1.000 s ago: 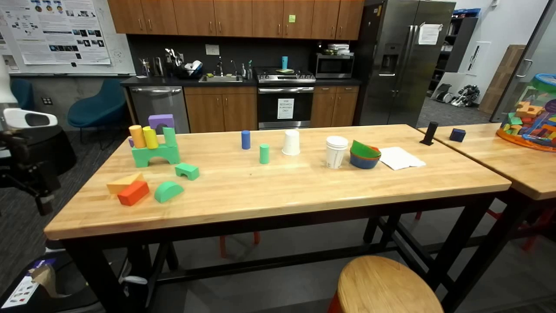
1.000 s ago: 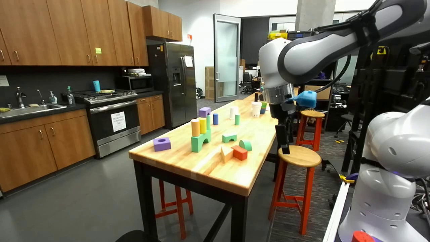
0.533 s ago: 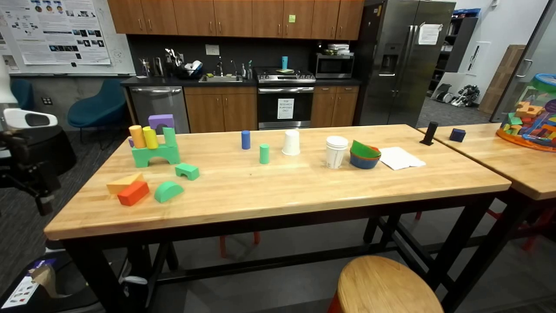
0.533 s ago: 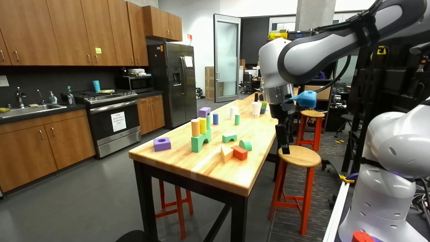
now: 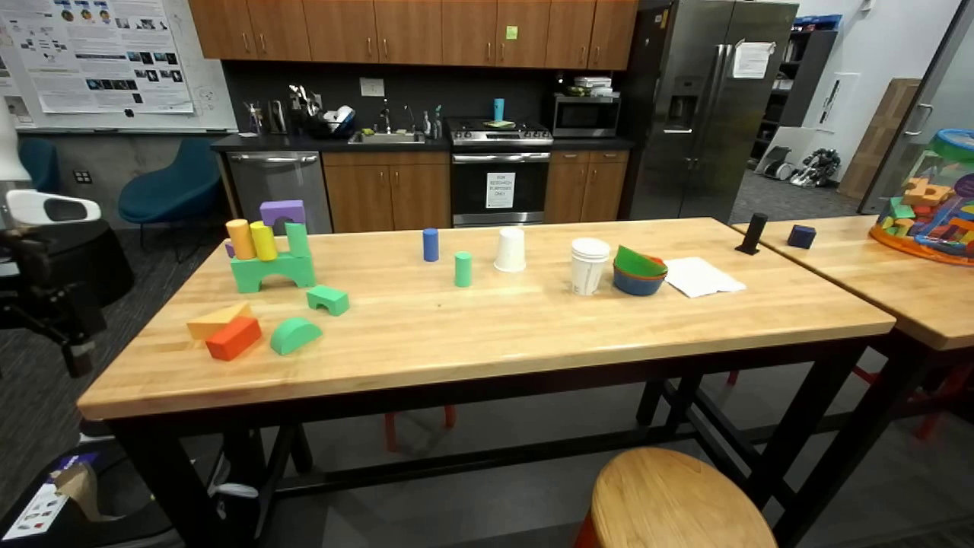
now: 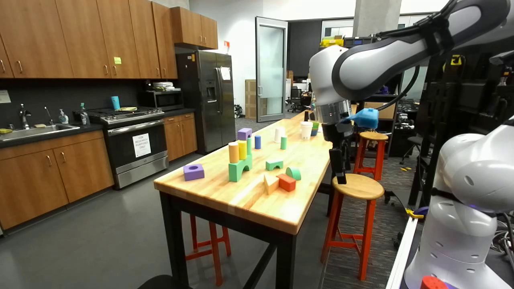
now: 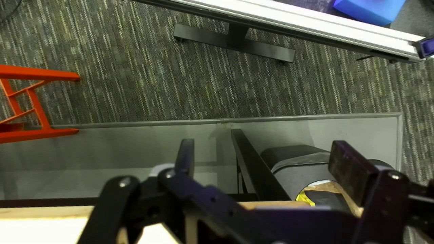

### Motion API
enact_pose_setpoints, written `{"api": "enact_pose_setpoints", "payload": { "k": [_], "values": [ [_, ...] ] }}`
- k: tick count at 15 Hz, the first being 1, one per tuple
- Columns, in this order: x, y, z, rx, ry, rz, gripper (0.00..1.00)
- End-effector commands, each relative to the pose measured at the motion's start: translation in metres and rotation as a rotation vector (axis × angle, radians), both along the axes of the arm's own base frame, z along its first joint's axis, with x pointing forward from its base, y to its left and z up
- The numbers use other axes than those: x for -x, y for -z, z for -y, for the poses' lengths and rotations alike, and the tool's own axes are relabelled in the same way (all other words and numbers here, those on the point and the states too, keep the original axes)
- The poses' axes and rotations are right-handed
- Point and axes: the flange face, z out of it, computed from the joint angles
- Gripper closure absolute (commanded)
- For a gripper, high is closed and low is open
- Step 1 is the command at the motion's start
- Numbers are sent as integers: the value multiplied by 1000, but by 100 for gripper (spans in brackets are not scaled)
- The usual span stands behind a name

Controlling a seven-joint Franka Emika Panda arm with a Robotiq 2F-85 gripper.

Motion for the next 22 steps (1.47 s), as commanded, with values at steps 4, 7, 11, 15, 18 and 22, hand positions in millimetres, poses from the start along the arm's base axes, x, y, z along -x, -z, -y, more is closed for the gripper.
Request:
{"api": "enact_pose_setpoints", "payload": {
  "k": [4,7,11,15,18,22],
  "values": [
    [-34,-1,-3,30,-45,61,0],
    [-62,2,-6,59,-110,110,0],
    [-90,7,-7,102,-173,155,0],
    [-100,7,-7,53,-371,146,0],
    [-101,2,-1,9,-532,131,0],
    [-99,6,2,16,-502,123,0]
  ]
}}
